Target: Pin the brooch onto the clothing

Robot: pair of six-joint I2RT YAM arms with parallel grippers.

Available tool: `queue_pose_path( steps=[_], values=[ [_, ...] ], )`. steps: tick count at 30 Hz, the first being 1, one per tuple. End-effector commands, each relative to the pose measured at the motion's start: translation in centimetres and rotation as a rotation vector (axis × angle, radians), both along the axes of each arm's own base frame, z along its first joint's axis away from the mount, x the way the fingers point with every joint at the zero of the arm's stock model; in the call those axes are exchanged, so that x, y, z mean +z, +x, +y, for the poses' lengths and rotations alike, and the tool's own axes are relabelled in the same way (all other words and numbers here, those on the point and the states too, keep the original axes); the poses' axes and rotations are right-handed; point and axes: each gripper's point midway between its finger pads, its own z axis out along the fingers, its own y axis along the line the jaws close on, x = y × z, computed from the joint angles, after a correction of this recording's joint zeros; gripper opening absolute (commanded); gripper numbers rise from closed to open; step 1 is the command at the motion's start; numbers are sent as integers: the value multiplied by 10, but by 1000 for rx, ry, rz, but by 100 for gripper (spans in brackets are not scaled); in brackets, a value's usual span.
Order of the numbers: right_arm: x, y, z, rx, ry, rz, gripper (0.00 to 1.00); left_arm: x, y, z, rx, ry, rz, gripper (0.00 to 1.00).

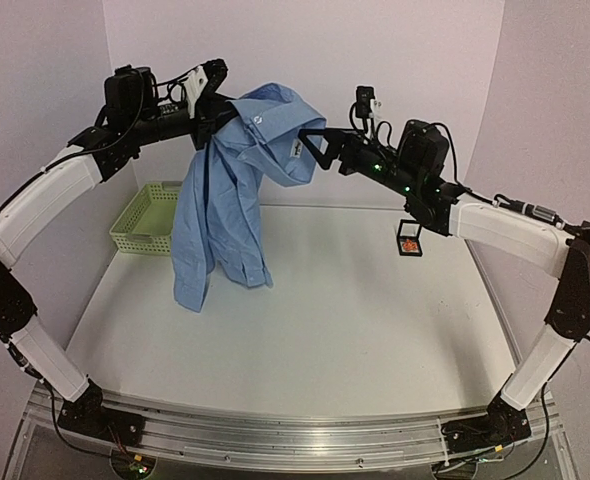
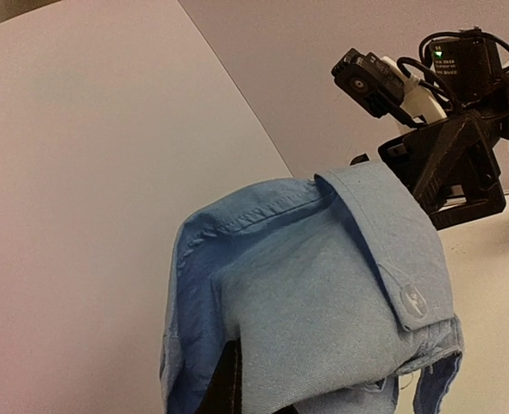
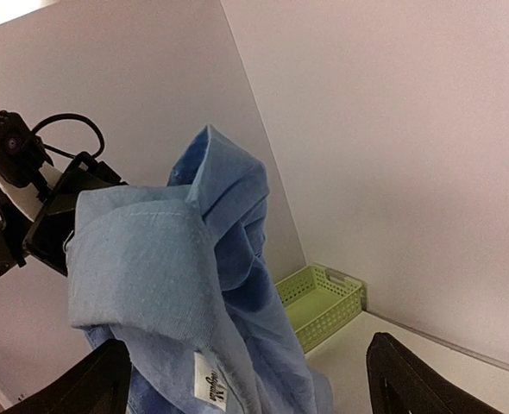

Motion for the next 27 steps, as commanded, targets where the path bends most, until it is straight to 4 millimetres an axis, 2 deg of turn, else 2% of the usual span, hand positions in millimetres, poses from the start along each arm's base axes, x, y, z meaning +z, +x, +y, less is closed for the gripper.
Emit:
queue_pose_path(
  steps=[1,4,6,7,8,9,10,11,12,13,15,18,21,24,27],
  values=[
    [2,-12,17,132,11,-8,68,39,-21,8,-21,-70,-89,0],
    [-1,-19,25,201,3,-3,37,37,-20,8,-21,-72,-71,0],
    [0,-21,26,215,2,-7,9,31,-20,8,-20,-65,-50,0],
    [2,-20,26,207,3,-7,0,28,-20,8,-24,-58,-39,0],
    [6,-20,23,192,1,-22,0,21,-22,7,-36,-33,-31,0],
    [9,-19,20,165,-7,-35,0,10,-26,5,-62,10,-11,10],
    [12,-17,16,132,-22,-51,0,-4,-31,3,-93,58,14,27],
    [19,-17,9,89,-58,-96,0,-17,-36,4,-113,111,27,60],
    [22,-17,4,46,-110,-136,0,-31,-41,8,-126,161,41,88],
    [26,-16,-1,13,-160,-169,0,-41,-44,13,-137,201,44,98],
    [30,-17,-7,-29,-286,-244,0,-46,-55,25,-186,231,54,100],
    [34,-22,-10,-52,-468,-365,0,-30,-66,30,-237,246,40,99],
    [42,-28,-6,-87,-586,-475,0,-22,-61,24,-258,243,73,94],
    [61,-34,5,-115,-628,-528,0,-31,-59,16,-275,260,144,90],
    [75,-45,19,-133,-646,-593,0,-42,-63,9,-306,286,189,93]
  ],
)
